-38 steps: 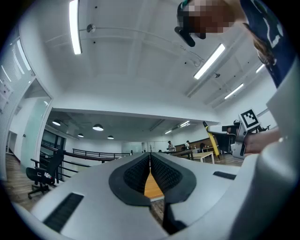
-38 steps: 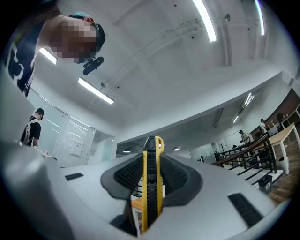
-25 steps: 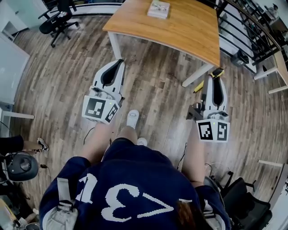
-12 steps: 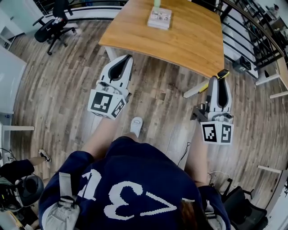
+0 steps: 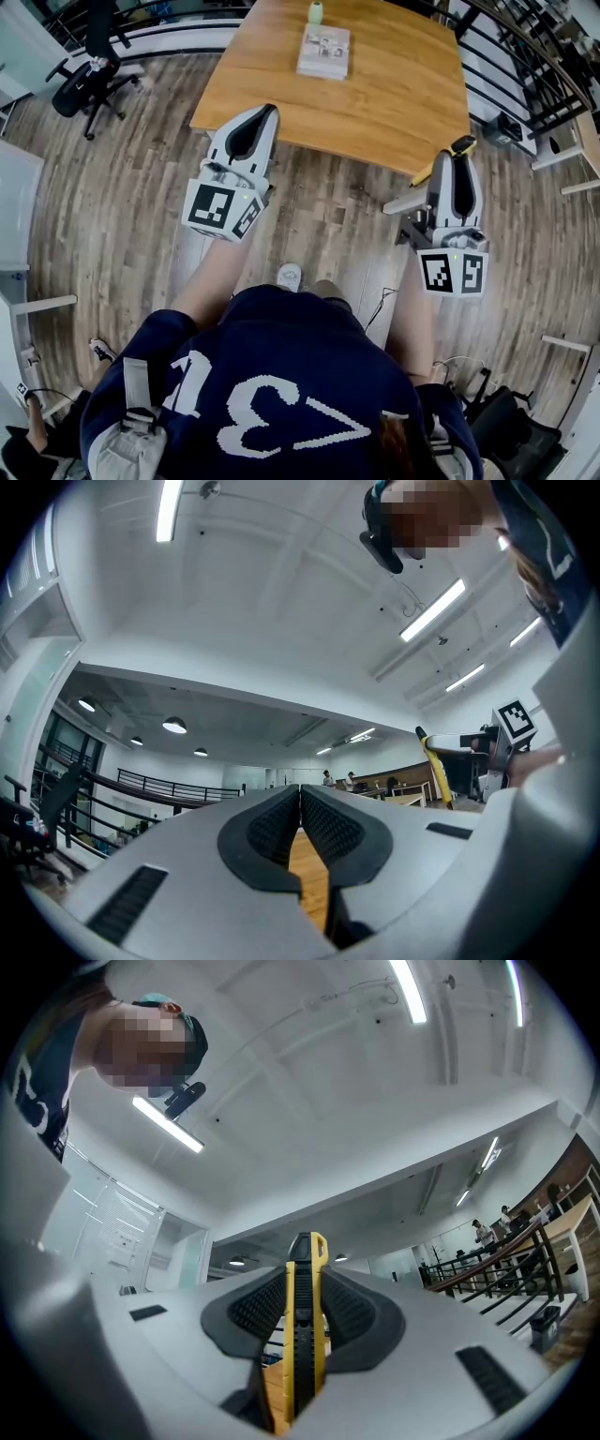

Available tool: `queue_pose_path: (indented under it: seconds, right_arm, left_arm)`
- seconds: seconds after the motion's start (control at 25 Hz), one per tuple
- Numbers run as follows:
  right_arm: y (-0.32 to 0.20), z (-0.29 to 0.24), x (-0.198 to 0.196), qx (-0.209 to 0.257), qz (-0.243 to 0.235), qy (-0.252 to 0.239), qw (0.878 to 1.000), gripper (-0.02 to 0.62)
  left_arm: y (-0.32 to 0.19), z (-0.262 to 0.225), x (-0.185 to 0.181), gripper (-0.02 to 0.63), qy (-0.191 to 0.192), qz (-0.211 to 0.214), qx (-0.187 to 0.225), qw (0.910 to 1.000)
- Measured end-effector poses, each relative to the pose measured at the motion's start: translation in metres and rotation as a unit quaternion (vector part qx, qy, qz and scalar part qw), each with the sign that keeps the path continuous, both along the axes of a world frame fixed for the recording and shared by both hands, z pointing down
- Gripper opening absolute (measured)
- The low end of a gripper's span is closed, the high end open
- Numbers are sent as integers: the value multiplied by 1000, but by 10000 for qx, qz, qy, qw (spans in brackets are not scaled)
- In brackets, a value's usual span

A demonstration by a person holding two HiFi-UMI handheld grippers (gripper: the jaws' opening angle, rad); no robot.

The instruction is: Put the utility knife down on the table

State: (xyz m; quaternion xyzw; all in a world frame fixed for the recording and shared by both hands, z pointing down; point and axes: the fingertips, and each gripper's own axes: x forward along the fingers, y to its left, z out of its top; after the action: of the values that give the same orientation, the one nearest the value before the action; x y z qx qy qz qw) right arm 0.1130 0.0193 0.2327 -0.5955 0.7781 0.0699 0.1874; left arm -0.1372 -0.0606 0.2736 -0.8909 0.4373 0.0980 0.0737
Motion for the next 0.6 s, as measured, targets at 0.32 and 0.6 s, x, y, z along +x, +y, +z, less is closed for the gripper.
queue_pose_path:
  seconds: [0.32, 0.6]
  right_arm:
    - [-56, 6, -2, -90, -112, 4, 9999, 123]
    - [-128, 9, 8, -30, -421, -26, 9991, 123]
  left_arm:
    - [-45, 22, -5, 18, -16, -58, -265, 9996]
    - [-101, 26, 6, 18, -44, -270, -249, 9993]
